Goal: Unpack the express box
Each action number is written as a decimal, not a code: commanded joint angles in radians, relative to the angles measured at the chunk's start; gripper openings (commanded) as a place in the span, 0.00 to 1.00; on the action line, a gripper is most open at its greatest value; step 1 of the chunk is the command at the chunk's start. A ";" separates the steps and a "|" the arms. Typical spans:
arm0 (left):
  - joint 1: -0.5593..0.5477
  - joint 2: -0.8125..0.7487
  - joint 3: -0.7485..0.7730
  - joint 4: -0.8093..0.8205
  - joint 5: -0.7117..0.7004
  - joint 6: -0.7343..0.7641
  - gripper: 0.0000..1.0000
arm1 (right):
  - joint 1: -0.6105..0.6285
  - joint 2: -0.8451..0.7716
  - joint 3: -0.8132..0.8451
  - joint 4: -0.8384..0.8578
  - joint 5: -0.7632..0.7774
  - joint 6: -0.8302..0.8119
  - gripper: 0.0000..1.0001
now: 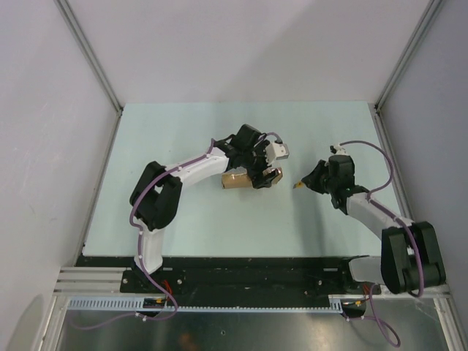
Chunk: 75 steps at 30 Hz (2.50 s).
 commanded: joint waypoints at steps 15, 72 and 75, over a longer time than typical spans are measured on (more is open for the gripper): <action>0.014 0.005 0.018 -0.056 0.033 0.017 1.00 | -0.066 0.180 0.098 -0.092 0.028 0.121 0.65; 0.308 -0.778 -0.097 0.232 -0.871 -0.514 1.00 | 0.306 0.290 0.541 -0.444 0.027 -0.179 0.64; 0.325 -0.777 -0.125 0.229 -0.840 -0.514 1.00 | 0.330 0.252 0.526 -0.500 0.050 -0.172 0.64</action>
